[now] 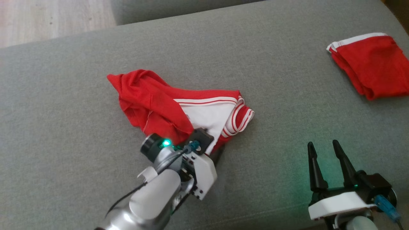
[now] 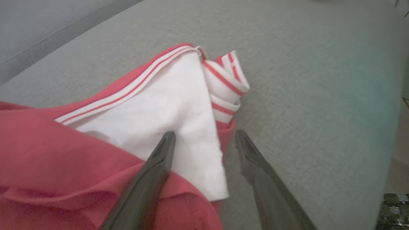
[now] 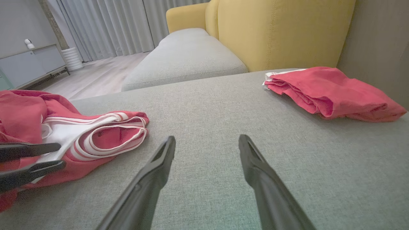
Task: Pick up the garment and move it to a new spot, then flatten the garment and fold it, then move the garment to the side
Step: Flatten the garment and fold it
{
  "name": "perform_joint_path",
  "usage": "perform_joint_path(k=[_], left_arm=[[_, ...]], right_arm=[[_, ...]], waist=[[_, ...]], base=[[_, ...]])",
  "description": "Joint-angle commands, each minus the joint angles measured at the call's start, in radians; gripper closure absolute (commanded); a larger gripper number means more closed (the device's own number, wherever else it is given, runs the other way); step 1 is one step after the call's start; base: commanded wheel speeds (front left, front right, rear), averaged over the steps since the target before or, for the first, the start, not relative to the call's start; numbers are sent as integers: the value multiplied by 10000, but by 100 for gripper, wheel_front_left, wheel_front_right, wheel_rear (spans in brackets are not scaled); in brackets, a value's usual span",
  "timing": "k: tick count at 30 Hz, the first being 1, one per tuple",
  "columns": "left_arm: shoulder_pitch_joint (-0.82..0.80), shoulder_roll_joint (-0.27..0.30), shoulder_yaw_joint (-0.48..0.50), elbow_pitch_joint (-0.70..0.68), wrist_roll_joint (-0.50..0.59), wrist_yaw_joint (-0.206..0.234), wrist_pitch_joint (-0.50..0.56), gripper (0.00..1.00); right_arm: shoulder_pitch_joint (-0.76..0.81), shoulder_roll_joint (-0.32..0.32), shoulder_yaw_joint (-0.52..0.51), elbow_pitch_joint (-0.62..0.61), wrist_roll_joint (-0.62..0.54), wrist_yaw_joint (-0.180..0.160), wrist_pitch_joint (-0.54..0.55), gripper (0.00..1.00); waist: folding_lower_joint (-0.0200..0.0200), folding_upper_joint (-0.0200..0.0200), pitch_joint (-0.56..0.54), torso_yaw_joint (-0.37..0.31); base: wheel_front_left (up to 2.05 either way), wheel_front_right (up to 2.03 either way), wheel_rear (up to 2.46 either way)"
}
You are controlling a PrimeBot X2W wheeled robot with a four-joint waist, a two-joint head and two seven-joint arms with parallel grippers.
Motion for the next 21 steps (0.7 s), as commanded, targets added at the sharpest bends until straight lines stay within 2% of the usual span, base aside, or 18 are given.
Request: perform_joint_path(k=[1, 4, 8, 10, 11, 12, 14, 21], left_arm=[[-531, -13, 217, -147, -50, 109, 15, 0], [-726, -13, 174, 386, -185, 425, 36, 0], [-963, -14, 99, 823, -385, 433, -90, 0], [-1064, -14, 73, 933, -497, 438, -183, 13], [-1106, -14, 47, 968, -553, 436, -217, 35], [-1136, -14, 11, 1004, -608, 430, -235, 64], [-1172, -14, -52, 1041, -771, 377, -267, 100], [-1353, -14, -36, 225, -1802, 302, -469, 100]], right_arm=[[-322, -83, 253, -269, 72, -9, -40, 0], [-318, -83, 223, -252, 106, -9, -40, 0], [-305, -83, 161, -245, 119, -9, -40, 0], [-301, -83, 129, -224, 135, -9, -40, 0], [-308, -83, 119, -213, 140, -9, -40, 0], [-319, -83, 116, -202, 147, -9, -40, 0], [-343, -83, 122, -183, 166, -9, -40, 0], [-275, -83, 103, -118, 175, -9, -40, 0]], waist=[[-1, 0, 56, -61], [-1, 0, 75, -88], [-1, 0, 89, -48], [-1, 0, 68, -7], [-1, 0, 56, 14], [-1, 0, 44, 32], [-1, 0, 19, 53], [-1, 0, -159, 111]], base=[[0, 0, 0], [0, 0, 0], [0, 0, 0], [0, 0, 0], [0, 0, 0], [0, 0, 0], [0, 0, 0], [0, 0, 0]])
